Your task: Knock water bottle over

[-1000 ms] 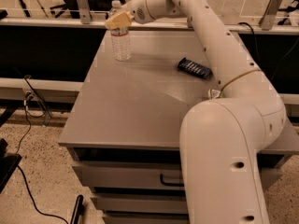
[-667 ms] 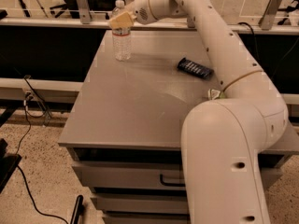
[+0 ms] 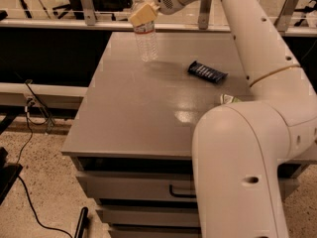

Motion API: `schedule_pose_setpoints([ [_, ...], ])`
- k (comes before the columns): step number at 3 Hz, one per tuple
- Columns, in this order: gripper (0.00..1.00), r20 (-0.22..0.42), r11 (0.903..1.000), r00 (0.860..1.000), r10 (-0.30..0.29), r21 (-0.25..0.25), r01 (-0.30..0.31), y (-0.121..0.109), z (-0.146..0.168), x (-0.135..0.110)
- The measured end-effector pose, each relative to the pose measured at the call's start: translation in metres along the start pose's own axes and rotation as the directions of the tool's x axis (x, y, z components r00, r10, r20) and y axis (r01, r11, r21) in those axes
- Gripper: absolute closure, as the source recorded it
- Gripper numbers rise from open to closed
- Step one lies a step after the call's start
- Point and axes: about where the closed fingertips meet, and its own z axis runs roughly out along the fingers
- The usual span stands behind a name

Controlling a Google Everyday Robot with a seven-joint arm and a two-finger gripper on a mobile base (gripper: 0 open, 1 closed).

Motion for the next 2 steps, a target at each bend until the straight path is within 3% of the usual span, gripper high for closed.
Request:
schedule_pose_setpoints([
  [1,1.0,-0.127,0.9931,0.987,-0.101,-0.072,0.093,0.024,-0.021,0.003],
  [2,1.0,-0.253,0.9747,0.953,-0.165,-0.19,0.118,0.053,-0.035,0.025],
])
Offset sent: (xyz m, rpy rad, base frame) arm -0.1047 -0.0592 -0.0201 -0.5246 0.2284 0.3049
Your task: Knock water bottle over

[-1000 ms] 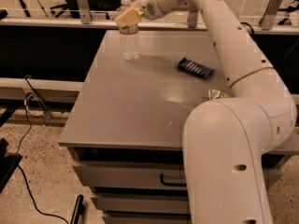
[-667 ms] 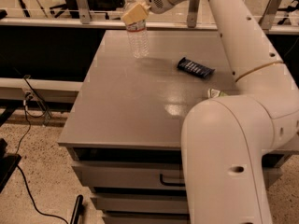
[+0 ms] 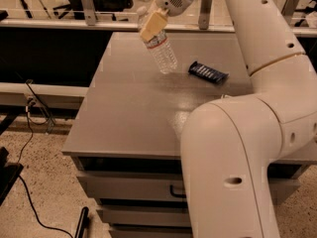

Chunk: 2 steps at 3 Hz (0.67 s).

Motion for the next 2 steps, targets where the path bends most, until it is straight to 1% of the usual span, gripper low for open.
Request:
schedule_pose_setpoints([
  [1,1.0,-0.146,0.9975,0.989,-0.02,-0.071,0.009,0.023,0.001,0.021],
  [2,1.0,-0.271,0.9959,0.963,-0.009,-0.089,-0.016,0.037,-0.003,0.038],
])
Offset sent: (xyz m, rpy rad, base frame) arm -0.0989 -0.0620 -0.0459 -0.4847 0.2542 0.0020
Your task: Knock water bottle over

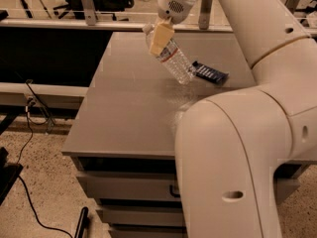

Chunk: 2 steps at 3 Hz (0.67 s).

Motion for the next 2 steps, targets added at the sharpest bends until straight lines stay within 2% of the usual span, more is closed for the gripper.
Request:
schedule_pose_setpoints([
  [1,0.82,-0.132,0.9999,0.991,0.007,-0.014,-0.009,0.008,0.012,0.015],
  [2,0.59,-0.204,0.9987,0.979,0.019,-0.042,-0.028,0.014,0.026,0.029],
])
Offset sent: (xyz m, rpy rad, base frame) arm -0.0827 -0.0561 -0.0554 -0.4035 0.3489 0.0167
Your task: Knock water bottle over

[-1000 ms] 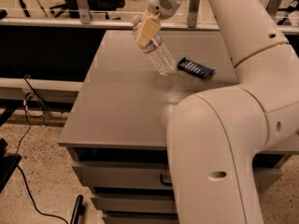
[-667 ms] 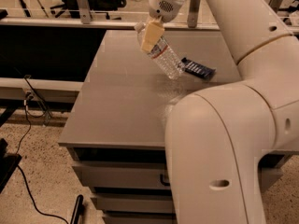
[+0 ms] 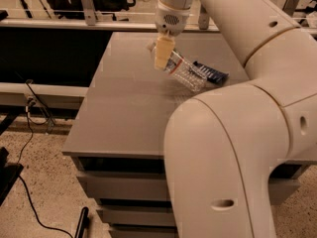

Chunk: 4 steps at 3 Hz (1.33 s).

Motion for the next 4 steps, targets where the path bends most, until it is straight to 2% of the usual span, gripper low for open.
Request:
schedule_pose_setpoints([
  [2,0.12,0.033,0.9989,0.999,-0.002,0.046,0.0,-0.015,0.008,-0.011],
  [3,0.0,0.05,0.9976,0.999,-0.004,0.07,0.001,-0.024,0.014,-0.017],
  [4,0.0,0.05,0.9976,0.999,-0.004,0.07,0.001,-0.024,0.014,-0.017],
])
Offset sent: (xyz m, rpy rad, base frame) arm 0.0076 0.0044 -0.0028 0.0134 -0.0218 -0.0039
